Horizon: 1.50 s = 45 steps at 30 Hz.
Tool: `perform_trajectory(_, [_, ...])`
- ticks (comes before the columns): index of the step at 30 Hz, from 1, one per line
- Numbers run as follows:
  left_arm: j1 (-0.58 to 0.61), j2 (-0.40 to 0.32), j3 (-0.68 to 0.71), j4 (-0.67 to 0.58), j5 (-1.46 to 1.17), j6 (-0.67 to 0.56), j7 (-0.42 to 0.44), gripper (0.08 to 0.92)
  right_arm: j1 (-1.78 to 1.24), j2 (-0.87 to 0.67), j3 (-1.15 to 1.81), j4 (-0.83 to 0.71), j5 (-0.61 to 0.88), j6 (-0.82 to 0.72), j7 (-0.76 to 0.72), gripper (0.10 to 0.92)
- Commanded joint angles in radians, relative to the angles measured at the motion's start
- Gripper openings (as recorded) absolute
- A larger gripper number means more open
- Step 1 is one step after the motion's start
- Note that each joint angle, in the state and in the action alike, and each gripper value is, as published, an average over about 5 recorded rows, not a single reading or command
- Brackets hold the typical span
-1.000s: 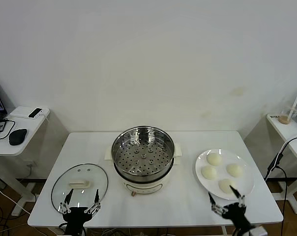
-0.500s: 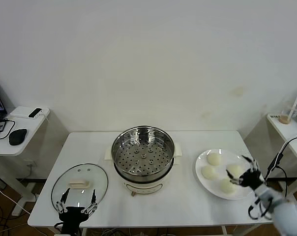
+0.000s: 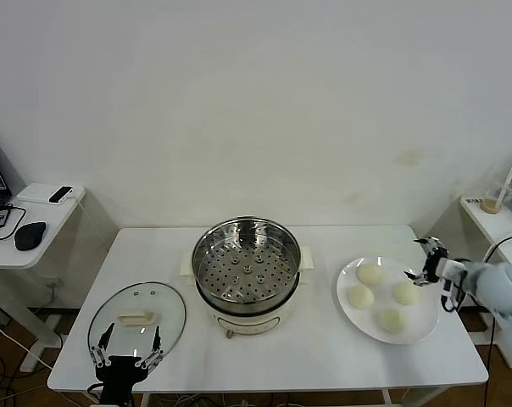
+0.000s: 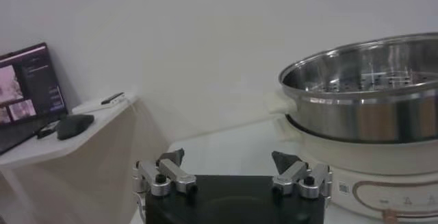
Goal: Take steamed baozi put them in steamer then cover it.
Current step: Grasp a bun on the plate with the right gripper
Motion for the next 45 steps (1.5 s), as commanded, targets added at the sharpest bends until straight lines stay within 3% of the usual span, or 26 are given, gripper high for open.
perform_trajectory(1, [-0.003,-0.005,-0.014,0.000,0.010,0.006,0.004,0.823,0.388,0.097,-0.404,-0.276,-0.068,0.095,-0.241,0.823])
perform_trajectory(8, [0.003,-0.009,-0.037,0.001,0.008,0.005,0.005,0.823,0.440,0.173,-0.462,-0.378,-0.123,0.148,-0.322,0.823])
perform_trajectory(29, [0.018,-0.008,-0.069,-0.012,0.008,0.003,0.006,0.823,0.451,0.298,-0.464,-0.556,-0.194,0.155,-0.268,0.818])
perform_trajectory(45, [0.004,0.001,-0.080,-0.006,0.004,0.003,0.003,0.823,0.460,0.331,-0.466,-0.598,-0.215,0.153,-0.258,0.703])
